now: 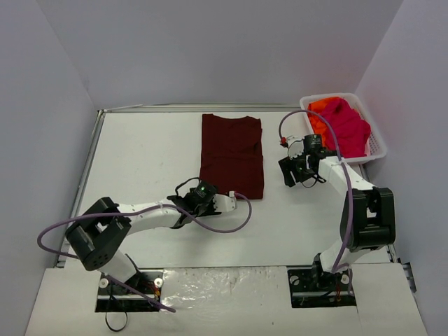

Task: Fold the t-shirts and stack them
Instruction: Grab one side of the 2/3 rectangular tshirt with both arms

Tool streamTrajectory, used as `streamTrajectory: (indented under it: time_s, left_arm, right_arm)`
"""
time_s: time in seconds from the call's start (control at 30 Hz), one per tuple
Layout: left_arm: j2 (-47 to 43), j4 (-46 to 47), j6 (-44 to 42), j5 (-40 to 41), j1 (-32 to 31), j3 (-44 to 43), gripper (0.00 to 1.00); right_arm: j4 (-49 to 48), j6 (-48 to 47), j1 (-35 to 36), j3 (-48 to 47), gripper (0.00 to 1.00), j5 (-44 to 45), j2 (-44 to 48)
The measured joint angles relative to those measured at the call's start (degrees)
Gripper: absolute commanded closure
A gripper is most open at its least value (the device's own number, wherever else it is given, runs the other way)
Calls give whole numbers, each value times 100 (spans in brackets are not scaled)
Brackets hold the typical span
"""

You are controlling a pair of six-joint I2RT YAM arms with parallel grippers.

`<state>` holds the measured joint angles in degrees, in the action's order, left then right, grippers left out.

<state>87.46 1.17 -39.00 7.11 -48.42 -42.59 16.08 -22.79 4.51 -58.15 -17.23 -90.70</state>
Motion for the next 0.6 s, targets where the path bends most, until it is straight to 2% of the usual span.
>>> streamTrajectory:
  time_s: [0.27,0.4,0.5,0.6]
  left_arm:
    - [387,411,-7,398,0,0,52]
    - [494,476,44,439,44,-2,74]
    - [551,474,74,428,138,-7,79]
    - [573,474,92,424,221,-15,79]
  right_arm:
    - [31,-22,-4,-2,40,9,-22]
    - [68,-39,-4,-2,40,15,-22]
    - [90,-55,-4,-2,40,13,-22]
    - [92,-79,-4,-2,40,13,-22]
